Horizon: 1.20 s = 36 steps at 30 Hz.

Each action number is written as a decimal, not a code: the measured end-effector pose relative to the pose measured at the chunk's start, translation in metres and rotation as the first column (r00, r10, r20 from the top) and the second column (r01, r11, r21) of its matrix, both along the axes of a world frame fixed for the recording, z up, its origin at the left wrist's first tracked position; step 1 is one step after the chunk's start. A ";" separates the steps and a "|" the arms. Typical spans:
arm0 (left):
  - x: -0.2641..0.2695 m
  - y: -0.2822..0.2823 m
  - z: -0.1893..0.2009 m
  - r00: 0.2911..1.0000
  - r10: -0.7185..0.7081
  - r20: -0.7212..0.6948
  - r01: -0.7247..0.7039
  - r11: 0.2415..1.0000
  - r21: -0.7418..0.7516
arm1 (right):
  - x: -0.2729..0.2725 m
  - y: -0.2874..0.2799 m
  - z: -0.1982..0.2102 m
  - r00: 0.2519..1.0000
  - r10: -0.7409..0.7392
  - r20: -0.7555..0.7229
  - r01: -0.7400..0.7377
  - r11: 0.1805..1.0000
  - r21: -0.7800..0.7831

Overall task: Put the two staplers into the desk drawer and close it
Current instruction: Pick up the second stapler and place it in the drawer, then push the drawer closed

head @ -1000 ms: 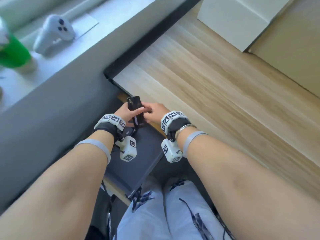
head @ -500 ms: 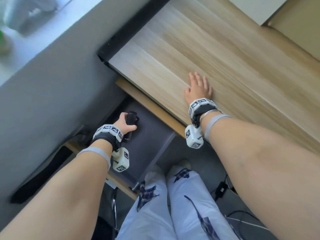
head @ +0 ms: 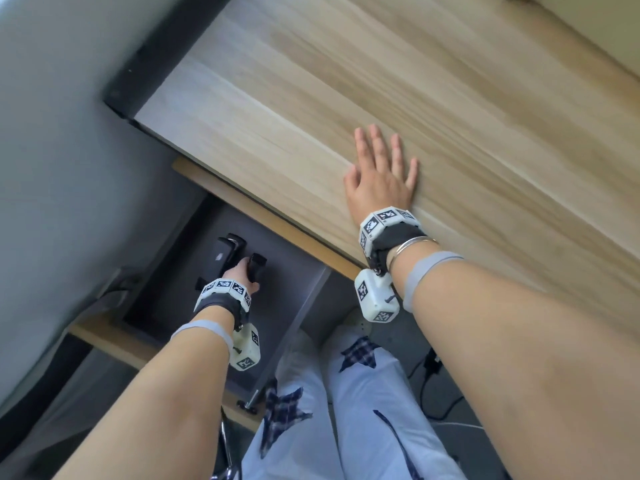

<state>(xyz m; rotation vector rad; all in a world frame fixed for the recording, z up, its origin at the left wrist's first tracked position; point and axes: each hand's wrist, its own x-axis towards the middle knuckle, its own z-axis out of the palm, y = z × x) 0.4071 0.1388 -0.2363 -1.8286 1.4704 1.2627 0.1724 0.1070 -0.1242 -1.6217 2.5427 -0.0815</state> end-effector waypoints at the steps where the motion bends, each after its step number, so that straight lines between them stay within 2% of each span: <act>1: -0.003 -0.002 -0.005 1.000 -0.002 0.008 0.002 1.000 -0.004 | 0.000 0.000 -0.001 1.000 0.000 -0.003 0.000 1.000 -0.007; 11: -0.032 0.005 -0.036 0.983 -0.130 0.126 0.132 0.991 -0.003 | -0.002 0.000 -0.003 1.000 0.006 -0.023 -0.007 1.000 -0.023; 16: -0.033 0.004 -0.044 0.982 -0.146 0.121 0.148 0.989 -0.012 | -0.001 0.001 -0.003 1.000 0.006 -0.023 -0.006 1.000 -0.031; 21: -0.020 0.002 -0.037 0.985 -0.128 0.118 0.119 0.990 0.082 | -0.001 0.001 -0.002 1.000 0.005 -0.026 -0.006 1.000 -0.025; 24: 0.001 0.007 -0.022 0.984 -0.097 0.151 0.084 0.992 0.089 | -0.001 0.002 -0.001 1.000 0.000 -0.013 0.000 1.000 -0.028; 29: 0.062 0.026 0.016 0.972 0.049 0.232 -0.038 0.998 -0.054 | 0.001 0.001 0.002 1.000 0.006 0.021 -0.006 1.000 -0.021; 36: 0.133 0.073 0.067 0.895 0.166 0.413 -0.109 0.981 -0.159 | 0.001 0.003 0.007 0.998 0.007 0.057 -0.007 1.000 -0.002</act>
